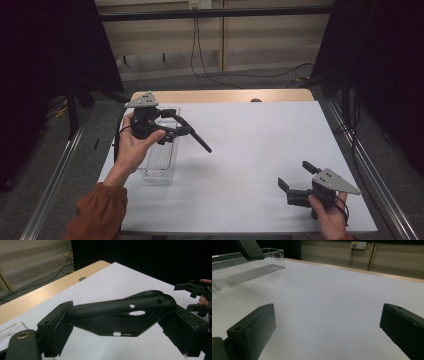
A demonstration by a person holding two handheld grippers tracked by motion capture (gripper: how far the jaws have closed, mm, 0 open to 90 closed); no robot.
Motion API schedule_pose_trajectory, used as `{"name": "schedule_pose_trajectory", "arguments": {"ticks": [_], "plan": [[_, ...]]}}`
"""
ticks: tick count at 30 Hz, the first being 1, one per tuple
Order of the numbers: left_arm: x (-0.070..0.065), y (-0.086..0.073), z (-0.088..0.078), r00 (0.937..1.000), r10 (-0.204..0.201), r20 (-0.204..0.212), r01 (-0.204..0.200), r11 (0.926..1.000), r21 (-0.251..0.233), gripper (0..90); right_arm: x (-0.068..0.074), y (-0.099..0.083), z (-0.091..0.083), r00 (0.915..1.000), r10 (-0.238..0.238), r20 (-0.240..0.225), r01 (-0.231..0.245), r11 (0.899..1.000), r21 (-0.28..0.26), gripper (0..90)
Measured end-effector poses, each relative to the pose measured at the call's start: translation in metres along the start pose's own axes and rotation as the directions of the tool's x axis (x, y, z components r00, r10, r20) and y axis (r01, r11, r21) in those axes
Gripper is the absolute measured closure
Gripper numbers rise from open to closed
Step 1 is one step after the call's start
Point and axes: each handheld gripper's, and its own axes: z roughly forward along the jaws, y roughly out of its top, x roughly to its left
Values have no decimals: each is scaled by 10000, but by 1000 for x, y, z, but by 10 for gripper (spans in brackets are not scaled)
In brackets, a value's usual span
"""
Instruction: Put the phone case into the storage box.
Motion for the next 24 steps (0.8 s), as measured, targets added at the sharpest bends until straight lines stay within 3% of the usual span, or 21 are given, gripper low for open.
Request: {"name": "schedule_pose_trajectory", "arguments": {"ticks": [14,22,24], "plan": [[14,19,-16,9968,40,-797,-45,10000,-63,144,0,0,0,9998,-191,-102,191,9998,-7,0],[24,21,-21,9926,-120,-1206,110,9999,-92,145,0,0,0,9996,-235,-141,234,9997,-72,0],[27,22,-23,9890,-136,-1473,133,9999,-31,145,0,0,0,9996,-238,-156,237,9997,-72,0]]}}
